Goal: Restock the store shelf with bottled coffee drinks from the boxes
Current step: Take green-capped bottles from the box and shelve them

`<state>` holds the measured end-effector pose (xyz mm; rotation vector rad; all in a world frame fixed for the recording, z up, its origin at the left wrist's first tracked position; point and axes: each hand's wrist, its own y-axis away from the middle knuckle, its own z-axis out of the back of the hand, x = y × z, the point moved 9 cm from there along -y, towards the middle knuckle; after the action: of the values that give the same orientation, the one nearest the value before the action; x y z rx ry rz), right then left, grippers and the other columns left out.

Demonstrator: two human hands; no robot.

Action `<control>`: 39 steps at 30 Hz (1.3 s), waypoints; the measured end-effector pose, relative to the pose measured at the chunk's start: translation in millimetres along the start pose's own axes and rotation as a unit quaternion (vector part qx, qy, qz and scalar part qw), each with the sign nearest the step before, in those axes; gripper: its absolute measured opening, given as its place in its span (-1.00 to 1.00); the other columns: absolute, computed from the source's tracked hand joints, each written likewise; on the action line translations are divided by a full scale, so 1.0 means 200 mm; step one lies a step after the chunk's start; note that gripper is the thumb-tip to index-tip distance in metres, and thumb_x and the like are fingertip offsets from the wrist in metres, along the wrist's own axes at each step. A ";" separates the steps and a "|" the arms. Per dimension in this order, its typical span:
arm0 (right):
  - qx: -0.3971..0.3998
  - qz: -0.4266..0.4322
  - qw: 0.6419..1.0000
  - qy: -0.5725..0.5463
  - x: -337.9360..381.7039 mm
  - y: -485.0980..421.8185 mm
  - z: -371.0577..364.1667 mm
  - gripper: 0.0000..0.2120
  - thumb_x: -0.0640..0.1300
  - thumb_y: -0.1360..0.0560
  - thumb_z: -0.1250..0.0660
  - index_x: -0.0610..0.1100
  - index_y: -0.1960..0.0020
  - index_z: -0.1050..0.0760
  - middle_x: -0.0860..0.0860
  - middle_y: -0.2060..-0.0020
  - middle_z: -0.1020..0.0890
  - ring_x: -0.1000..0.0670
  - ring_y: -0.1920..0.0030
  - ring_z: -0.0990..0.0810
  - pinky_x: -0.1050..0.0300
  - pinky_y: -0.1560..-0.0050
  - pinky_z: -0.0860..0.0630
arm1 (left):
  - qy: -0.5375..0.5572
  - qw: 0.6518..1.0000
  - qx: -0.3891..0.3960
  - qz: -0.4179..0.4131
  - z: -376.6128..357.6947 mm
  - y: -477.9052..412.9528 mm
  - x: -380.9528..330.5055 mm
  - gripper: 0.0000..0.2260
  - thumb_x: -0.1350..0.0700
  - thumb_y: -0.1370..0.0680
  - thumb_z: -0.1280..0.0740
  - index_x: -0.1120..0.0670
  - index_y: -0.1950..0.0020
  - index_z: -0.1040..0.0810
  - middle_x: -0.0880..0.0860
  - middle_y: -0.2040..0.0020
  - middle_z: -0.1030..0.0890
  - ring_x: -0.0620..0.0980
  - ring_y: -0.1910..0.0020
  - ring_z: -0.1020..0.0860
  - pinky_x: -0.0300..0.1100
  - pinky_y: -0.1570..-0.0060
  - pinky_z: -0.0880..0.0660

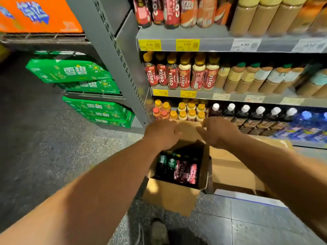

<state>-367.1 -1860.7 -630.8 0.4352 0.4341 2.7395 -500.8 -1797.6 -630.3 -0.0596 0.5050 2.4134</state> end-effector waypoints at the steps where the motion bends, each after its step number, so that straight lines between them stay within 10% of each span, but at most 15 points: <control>1: 0.001 0.000 1.000 0.000 0.02 -0.02 -0.08 -0.55 0.15 -0.59 -0.08 -0.14 -0.27 -0.44 -0.16 -0.20 -0.53 -0.19 -0.16 -0.50 0.00 -0.03 -0.45 | 0.008 1.000 0.003 0.000 -0.06 -0.01 0.04 -0.68 -0.14 -0.57 -0.19 0.02 -0.20 -0.49 0.08 -0.12 -0.55 0.14 -0.09 -0.52 -0.04 0.03 -0.45; 19: 0.110 -0.097 0.986 -0.077 0.04 -0.34 -1.30 -0.67 0.08 -0.59 -0.12 -0.13 -0.16 -0.45 -0.16 -0.10 -0.55 -0.20 -0.09 -0.55 0.05 0.02 -0.48 | 0.066 0.997 0.021 0.026 -1.13 -0.33 0.52 -0.73 -0.06 -0.60 -0.16 0.06 -0.16 -0.47 0.05 -0.05 -0.51 0.11 -0.07 -0.48 -0.05 0.17 -0.42; 24: 0.099 -0.103 0.982 -0.124 -0.03 -0.47 -1.71 -0.70 -0.01 -0.54 -0.19 -0.16 -0.18 -0.43 -0.17 -0.10 -0.55 -0.23 -0.09 -0.54 0.04 0.05 -0.42 | 0.086 0.992 0.064 0.072 -1.53 -0.42 0.56 -0.70 0.08 -0.60 -0.14 0.12 -0.32 -0.35 0.14 -0.22 -0.43 0.18 -0.19 -0.42 0.05 -0.08 -0.40; 31: 0.111 -0.215 0.932 -0.269 -0.16 -0.58 -2.18 -0.58 -0.03 -0.49 -0.34 -0.10 -0.31 -0.39 -0.12 -0.08 -0.60 -0.15 -0.07 -0.59 0.05 -0.03 -0.52 | 0.124 0.962 0.114 0.215 -1.97 -0.53 0.68 -0.47 0.26 -0.56 -0.18 0.18 -0.50 -0.07 0.22 -0.34 -0.36 0.24 -0.28 -0.40 0.03 -0.19 -0.37; 39: 0.180 -0.255 0.866 -0.390 -0.13 -0.62 -2.46 -0.55 -0.05 -0.41 -0.47 -0.11 -0.24 -0.46 -0.06 -0.08 -0.61 -0.06 -0.05 -0.59 -0.02 -0.09 -0.56 | 0.172 0.936 0.084 0.296 -2.11 -0.55 0.78 -0.60 0.23 -0.58 -0.22 0.25 -0.41 -0.25 0.22 -0.30 -0.37 0.20 -0.24 -0.42 0.00 -0.17 -0.39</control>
<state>-480.2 -1877.4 -1126.2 1.2483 0.7005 1.7638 -590.1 -1784.0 -1084.9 -0.2977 1.0091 2.9478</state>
